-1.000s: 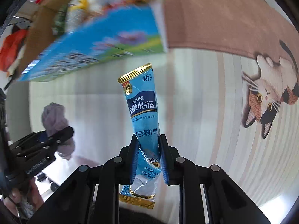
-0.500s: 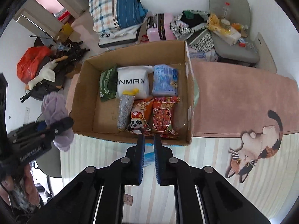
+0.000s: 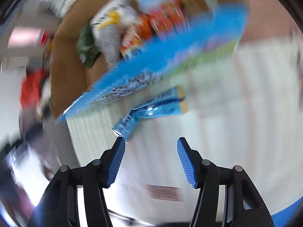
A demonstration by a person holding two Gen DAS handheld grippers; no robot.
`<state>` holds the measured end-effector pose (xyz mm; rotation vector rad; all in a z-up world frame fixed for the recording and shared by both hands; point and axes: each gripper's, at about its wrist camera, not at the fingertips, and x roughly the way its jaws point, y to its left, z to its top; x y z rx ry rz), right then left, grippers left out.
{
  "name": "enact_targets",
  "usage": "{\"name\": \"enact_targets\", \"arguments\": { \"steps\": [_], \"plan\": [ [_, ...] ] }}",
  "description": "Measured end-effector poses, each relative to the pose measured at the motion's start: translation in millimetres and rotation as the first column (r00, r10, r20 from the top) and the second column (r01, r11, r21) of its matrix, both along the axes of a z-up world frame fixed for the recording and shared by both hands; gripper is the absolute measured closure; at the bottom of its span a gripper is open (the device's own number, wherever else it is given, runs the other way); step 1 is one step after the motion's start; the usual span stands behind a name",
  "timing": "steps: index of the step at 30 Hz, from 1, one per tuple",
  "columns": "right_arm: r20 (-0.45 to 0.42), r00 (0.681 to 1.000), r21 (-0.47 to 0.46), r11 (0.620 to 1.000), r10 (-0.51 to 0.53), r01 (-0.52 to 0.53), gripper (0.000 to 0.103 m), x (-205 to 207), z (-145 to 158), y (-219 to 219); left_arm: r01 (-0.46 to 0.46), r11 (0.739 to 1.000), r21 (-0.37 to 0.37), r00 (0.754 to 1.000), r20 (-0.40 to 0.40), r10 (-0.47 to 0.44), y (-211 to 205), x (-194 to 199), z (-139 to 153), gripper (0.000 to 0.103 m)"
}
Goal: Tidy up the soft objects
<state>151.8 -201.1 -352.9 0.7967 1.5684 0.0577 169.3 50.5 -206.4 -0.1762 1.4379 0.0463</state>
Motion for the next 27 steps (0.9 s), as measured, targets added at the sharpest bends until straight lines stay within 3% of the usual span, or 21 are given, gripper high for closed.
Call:
{"name": "enact_targets", "arguments": {
  "steps": [3, 9, 10, 11, 12, 15, 17, 19, 22, 23, 26, 27],
  "plan": [
    [0.002, 0.997, -0.027, 0.997, -0.072, 0.072, 0.043, 3, -13, 29, -0.028, 0.999, 0.035, 0.999, -0.015, 0.028, 21, -9, -7, 0.067],
    [0.005, 0.999, -0.224, 0.973, -0.048, 0.048, 0.044, 24, -27, 82, -0.082, 0.996, 0.039, 0.996, -0.03, 0.083, 57, -32, -18, 0.067],
    [-0.009, 0.999, -0.251, 0.967, -0.035, 0.031, 0.046, 28, -30, 87, -0.087, 0.996, 0.033, 0.995, -0.036, 0.088, 61, -35, -20, 0.067],
    [-0.021, 1.0, -0.266, 0.964, -0.02, 0.014, 0.061, 29, -32, 91, -0.089, 0.996, 0.028, 0.995, -0.039, 0.09, 64, -36, -21, 0.067],
    [-0.037, 0.999, -0.274, 0.962, 0.002, -0.012, 0.071, 28, -34, 94, -0.089, 0.996, 0.018, 0.995, -0.043, 0.09, 66, -39, -23, 0.067],
    [-0.065, 0.988, -0.3, 0.942, 0.138, -0.151, 0.077, 18, -32, 96, -0.075, 0.997, -0.017, 0.996, -0.05, 0.074, 62, -43, -25, 0.067],
    [-0.087, 0.958, -0.319, 0.903, 0.275, -0.288, 0.078, 1, -28, 88, -0.05, 0.998, -0.034, 0.998, -0.048, 0.049, 53, -45, -26, 0.067],
    [-0.126, 0.916, -0.28, 0.872, 0.381, -0.401, 0.078, -15, -31, 78, -0.022, 0.998, -0.056, 0.998, -0.055, 0.019, 40, -44, -29, 0.067],
    [-0.157, 0.892, -0.233, 0.862, 0.423, -0.45, 0.074, -32, -28, 58, 0.025, 0.997, -0.076, 0.998, -0.06, -0.03, 20, -41, -33, 0.067],
    [-0.14, 0.897, -0.248, 0.862, 0.42, -0.442, 0.069, -34, -20, 51, 0.04, 0.996, -0.083, 0.997, -0.063, -0.045, 14, -40, -33, 0.067],
    [-0.084, 0.93, -0.29, 0.884, 0.357, -0.366, 0.038, -32, -6, 27, 0.077, 0.993, -0.09, 0.995, -0.06, -0.083, -2, -37, -32, 0.067],
    [-0.07, 0.941, -0.297, 0.894, 0.33, -0.336, 0.037, -27, -9, 23, 0.091, 0.992, -0.086, 0.994, -0.058, -0.096, -7, -35, -31, 0.067]
  ]
}}
